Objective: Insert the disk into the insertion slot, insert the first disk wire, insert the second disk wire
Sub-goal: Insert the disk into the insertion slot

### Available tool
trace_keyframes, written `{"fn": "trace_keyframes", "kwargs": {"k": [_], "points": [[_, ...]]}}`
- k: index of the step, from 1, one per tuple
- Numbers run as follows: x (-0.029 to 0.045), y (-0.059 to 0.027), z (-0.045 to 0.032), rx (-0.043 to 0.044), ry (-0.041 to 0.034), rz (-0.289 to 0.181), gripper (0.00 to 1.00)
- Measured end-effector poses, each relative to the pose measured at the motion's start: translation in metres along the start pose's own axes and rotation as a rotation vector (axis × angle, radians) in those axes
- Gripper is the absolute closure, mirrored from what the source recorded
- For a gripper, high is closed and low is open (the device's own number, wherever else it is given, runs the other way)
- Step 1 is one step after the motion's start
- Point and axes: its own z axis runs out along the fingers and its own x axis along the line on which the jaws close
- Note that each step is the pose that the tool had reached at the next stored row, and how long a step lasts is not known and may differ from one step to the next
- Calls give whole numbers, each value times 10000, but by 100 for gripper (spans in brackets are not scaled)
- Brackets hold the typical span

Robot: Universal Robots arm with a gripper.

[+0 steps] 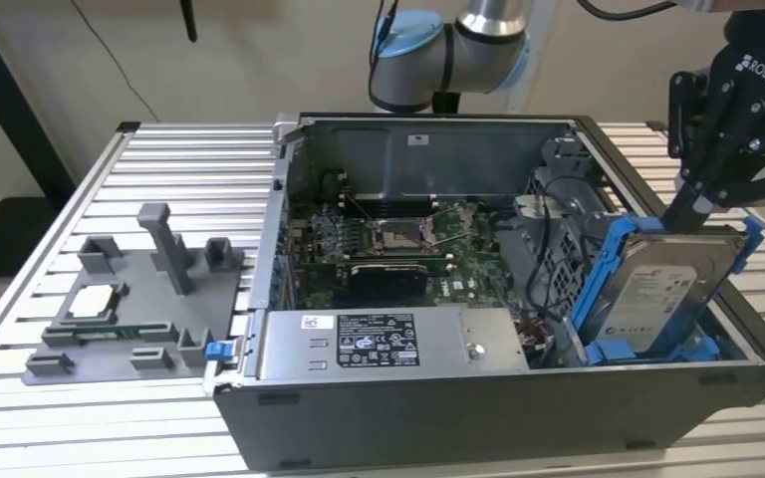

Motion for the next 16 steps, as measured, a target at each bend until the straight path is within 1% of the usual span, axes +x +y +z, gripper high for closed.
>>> {"fn": "trace_keyframes", "kwargs": {"k": [2,5,9,12,14,16], "points": [[-22,4,16,16,13,5,100],[-24,6,51,28,108,1,100],[-7,8,90,29,167,3,100],[11,10,127,30,172,4,100],[21,12,148,29,214,3,100],[29,13,148,30,226,2,100]]}}
